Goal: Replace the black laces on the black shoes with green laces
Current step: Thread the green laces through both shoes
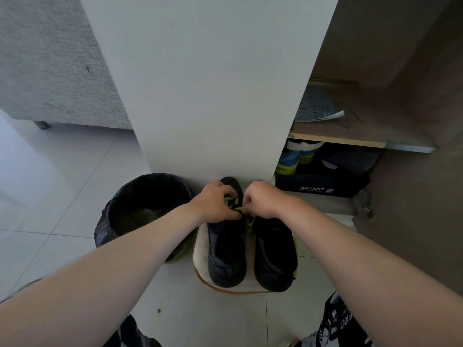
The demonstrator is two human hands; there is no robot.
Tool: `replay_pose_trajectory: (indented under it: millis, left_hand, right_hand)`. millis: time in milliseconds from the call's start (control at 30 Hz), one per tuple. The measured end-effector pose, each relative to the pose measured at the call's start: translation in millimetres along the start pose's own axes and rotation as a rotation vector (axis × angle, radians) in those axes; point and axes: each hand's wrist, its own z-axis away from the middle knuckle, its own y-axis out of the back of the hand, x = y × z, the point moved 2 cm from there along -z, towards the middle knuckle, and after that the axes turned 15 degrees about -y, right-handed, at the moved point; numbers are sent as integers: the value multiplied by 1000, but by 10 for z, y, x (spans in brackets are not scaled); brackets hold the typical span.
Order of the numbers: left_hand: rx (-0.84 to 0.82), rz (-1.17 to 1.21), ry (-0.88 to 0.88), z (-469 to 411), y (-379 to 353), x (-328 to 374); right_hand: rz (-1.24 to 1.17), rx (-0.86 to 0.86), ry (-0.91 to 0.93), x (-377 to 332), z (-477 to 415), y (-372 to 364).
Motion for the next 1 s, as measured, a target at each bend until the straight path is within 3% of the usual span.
replay_pose_trajectory:
  millis: [267,367,533,600,700,800,867,1000]
  left_hand:
    - [-22,75,70,37,0,-22]
    - [-46,-16,65,13,-23,-1]
    - [12,-79,-2,-2,-1,91]
    - [104,77,-77,-46,33,179]
    - [193,313,-37,-95,160,347]
    - [273,274,143,-148,343,444]
    - [217,297,293,-116,435,501]
    - [53,1031,225,-26,447,639]
  right_hand:
    - [35,188,-273,292,33,354]
    - [84,217,-178,182,85,260]
    - [-333,130,-55,139,108,310]
    - [-444,61,-41,115,140,332]
    - [-721,-43,10,49,176,377]
    - [-1062,-237,16,-2,213,448]
    - [-1206,-334,24,-37,231,482]
    - [-1452,-297,22,-95,223,521]
